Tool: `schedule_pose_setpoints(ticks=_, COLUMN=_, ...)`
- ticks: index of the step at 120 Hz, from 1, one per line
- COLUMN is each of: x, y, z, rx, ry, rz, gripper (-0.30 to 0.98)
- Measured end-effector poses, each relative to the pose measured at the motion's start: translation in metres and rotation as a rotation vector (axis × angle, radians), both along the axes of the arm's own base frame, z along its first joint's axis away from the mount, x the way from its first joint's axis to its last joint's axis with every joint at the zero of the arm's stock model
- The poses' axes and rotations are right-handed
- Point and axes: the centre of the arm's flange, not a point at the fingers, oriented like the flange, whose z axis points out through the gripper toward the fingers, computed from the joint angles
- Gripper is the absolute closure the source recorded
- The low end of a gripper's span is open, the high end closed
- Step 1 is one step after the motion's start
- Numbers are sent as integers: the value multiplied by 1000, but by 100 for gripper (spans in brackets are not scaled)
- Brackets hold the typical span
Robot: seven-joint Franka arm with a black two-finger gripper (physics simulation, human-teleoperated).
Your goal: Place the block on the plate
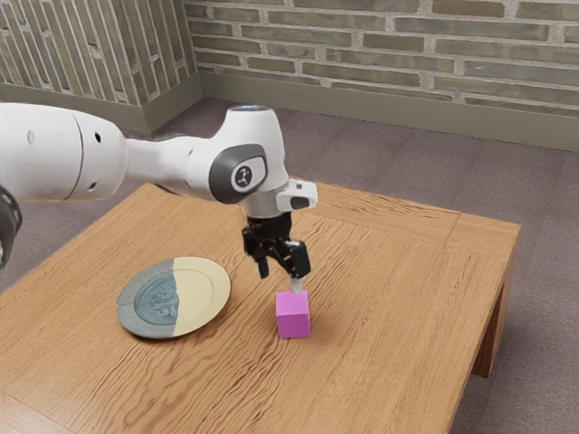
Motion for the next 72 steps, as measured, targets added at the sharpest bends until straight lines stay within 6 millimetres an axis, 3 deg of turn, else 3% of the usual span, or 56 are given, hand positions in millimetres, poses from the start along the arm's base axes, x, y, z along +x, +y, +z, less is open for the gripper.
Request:
schedule_pose_setpoints(ticks=16, x=1, y=7, z=-33, rx=-43, ry=3, rz=158, gripper=0)
schedule_pose_setpoints(ticks=44, x=9, y=2, z=-46, rx=-92, ry=-52, rz=342, gripper=0)
schedule_pose_setpoints(ticks=72, x=1, y=11, z=-64, rx=-76, ry=-34, rz=476, gripper=0)
